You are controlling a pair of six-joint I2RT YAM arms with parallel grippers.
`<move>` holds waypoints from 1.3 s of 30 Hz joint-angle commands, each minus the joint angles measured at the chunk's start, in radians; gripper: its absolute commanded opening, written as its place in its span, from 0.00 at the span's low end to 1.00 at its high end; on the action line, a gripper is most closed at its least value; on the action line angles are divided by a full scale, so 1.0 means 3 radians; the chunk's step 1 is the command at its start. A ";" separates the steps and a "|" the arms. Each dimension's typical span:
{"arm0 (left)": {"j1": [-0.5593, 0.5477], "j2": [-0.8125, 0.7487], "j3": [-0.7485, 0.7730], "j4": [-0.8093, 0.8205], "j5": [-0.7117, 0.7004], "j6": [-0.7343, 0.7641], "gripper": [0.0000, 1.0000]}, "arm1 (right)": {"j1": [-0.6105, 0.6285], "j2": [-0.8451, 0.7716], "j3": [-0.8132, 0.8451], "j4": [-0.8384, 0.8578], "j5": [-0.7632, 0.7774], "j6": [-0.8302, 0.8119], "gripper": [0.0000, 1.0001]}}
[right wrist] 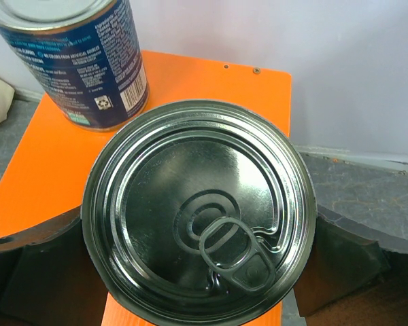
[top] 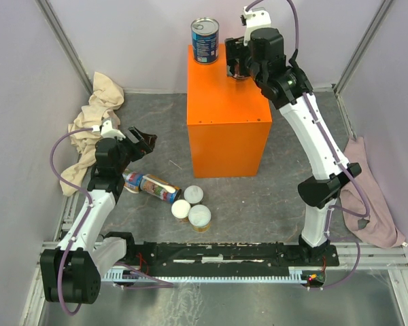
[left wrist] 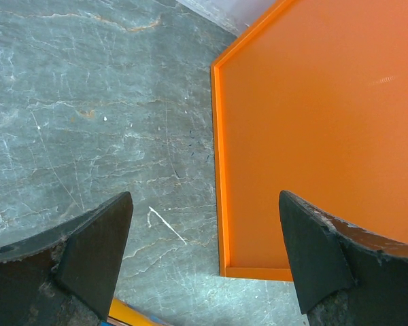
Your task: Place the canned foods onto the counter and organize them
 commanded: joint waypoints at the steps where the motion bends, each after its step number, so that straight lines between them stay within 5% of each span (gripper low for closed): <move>1: 0.0022 0.0009 0.0068 0.0179 0.0070 -0.0094 0.94 | -0.0005 -0.0257 -0.0073 0.0766 0.0071 -0.0005 0.37; 18: 0.0017 0.0041 0.0062 0.0187 0.0080 -0.0104 0.94 | -0.0037 -0.0235 -0.0089 0.0710 0.0023 0.0050 0.74; 39: 0.0022 0.0071 0.0062 0.0200 0.0102 -0.0109 0.94 | -0.0041 -0.0240 -0.0118 0.0736 0.0041 0.0042 0.95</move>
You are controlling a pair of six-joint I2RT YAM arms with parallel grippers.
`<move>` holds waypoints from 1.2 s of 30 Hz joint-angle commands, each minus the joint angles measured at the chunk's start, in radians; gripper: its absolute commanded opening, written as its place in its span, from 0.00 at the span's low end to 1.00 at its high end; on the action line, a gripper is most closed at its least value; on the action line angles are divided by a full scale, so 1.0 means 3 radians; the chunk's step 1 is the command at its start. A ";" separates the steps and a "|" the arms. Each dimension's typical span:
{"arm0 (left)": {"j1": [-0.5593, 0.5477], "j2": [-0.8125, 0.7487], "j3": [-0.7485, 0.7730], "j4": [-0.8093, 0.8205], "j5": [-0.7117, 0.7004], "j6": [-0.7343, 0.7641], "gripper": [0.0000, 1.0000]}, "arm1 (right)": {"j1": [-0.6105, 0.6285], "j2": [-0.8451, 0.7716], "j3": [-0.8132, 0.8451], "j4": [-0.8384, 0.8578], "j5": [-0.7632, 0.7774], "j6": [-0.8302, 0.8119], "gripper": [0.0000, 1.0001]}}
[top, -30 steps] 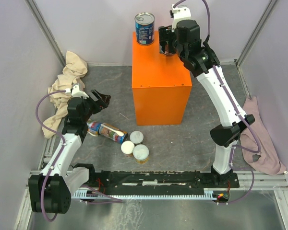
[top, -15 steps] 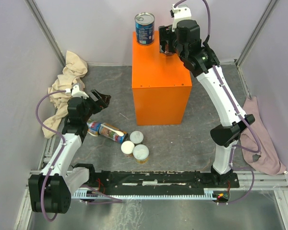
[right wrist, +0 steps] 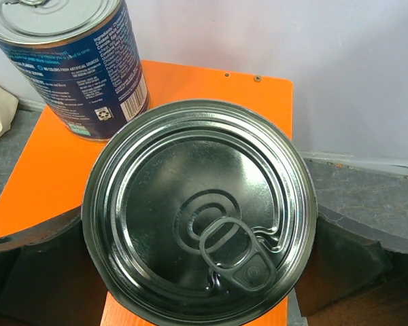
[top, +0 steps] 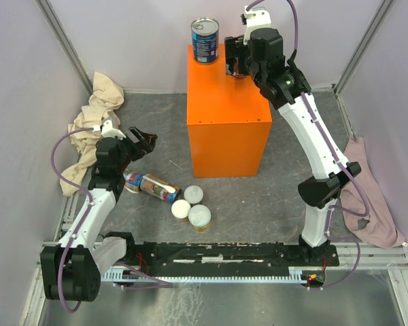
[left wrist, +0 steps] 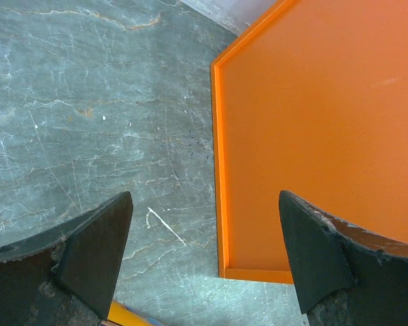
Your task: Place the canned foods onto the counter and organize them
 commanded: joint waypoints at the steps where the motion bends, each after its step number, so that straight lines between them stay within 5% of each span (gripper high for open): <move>1: 0.0022 0.0008 0.0062 0.0154 0.0085 -0.0097 0.94 | -0.0016 -0.0226 0.0015 0.0490 0.0039 0.0013 0.95; 8: 0.0022 0.0012 0.0068 0.0154 0.0089 -0.0099 0.94 | -0.0019 -0.0475 -0.0424 0.0851 -0.0091 0.0002 0.97; 22: 0.0022 -0.0014 0.0050 0.0159 0.0084 -0.0104 0.94 | -0.0020 -0.0432 -0.0428 0.0803 -0.0048 -0.0032 0.96; 25: 0.0022 -0.0010 0.0052 0.0159 0.0094 -0.0104 0.94 | -0.0022 -0.0482 -0.0539 0.0863 -0.0051 -0.0049 0.90; 30: 0.0018 -0.0022 0.0043 0.0159 0.0100 -0.0109 0.94 | -0.0082 -0.0407 -0.0532 0.0910 -0.0087 -0.0066 0.64; 36: 0.0022 -0.0036 0.0037 0.0156 0.0089 -0.0104 0.94 | -0.0190 -0.0319 -0.0730 0.1219 -0.0170 -0.0038 0.64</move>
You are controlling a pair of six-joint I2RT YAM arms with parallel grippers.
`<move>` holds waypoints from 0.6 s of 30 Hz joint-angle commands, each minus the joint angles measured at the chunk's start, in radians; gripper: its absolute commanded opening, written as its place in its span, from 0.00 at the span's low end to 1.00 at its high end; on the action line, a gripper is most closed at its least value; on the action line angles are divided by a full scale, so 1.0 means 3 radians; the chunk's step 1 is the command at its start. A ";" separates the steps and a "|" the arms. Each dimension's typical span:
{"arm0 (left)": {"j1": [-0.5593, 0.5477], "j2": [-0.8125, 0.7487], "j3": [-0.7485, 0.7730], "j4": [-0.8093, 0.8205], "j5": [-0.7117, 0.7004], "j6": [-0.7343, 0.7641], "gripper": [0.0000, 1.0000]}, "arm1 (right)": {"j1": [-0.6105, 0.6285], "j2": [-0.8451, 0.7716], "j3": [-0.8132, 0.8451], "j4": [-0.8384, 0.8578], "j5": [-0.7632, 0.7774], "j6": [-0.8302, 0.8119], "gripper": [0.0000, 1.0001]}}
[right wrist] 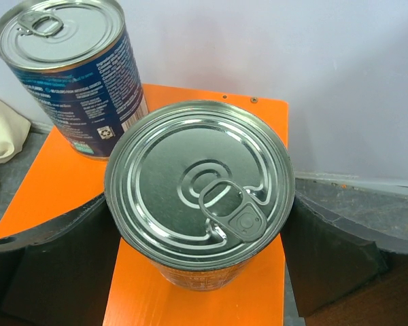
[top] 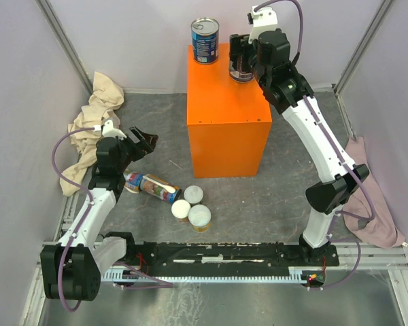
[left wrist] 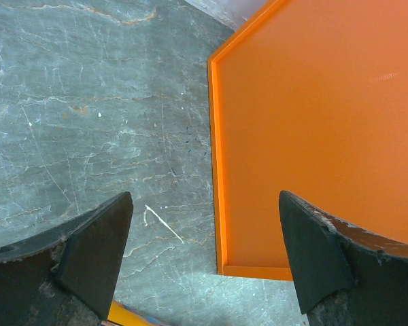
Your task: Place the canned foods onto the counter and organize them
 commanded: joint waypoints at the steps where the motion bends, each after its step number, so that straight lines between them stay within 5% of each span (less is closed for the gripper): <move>1: 0.0022 -0.0056 0.0037 0.0151 0.0035 -0.0103 0.94 | -0.0122 -0.0024 -0.0153 0.0631 -0.0058 0.0002 0.65; 18: 0.0020 -0.0058 0.0037 0.0172 0.0045 -0.0118 0.94 | -0.0274 0.0622 0.0223 0.0938 -0.0410 -0.0072 0.67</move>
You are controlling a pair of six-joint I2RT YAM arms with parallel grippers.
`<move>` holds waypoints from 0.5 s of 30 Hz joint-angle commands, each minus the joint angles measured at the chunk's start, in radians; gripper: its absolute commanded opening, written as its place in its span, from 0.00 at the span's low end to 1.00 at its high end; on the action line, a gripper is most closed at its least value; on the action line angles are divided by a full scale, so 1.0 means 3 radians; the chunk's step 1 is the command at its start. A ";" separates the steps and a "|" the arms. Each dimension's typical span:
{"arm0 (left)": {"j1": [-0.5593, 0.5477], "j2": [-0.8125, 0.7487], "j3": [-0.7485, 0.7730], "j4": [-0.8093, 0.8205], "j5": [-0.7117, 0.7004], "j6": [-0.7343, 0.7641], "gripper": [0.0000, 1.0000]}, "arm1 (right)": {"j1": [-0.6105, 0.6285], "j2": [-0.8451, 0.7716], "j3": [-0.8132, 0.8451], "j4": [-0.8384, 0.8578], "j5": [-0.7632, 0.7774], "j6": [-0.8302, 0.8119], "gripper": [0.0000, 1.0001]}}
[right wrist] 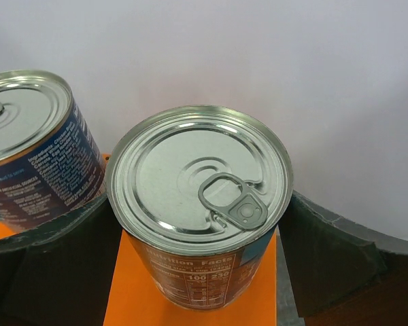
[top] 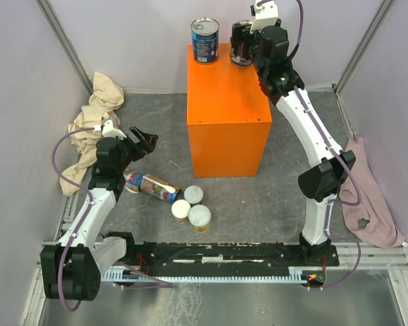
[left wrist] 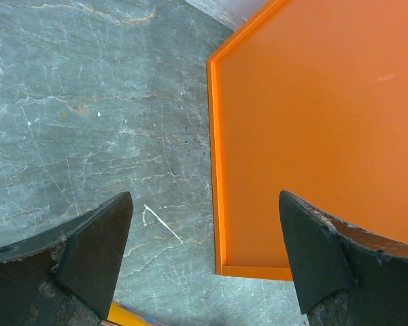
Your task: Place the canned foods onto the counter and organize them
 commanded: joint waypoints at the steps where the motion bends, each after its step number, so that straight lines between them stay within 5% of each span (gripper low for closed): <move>1: 0.0021 -0.0061 0.0039 0.0168 0.0044 -0.0104 0.94 | 0.0004 0.0221 0.0217 0.0020 -0.0121 0.0022 0.67; 15: 0.0024 -0.0030 0.0032 0.0208 0.0098 -0.0132 0.94 | -0.0063 0.0536 0.0462 0.0040 -0.0138 -0.0051 0.69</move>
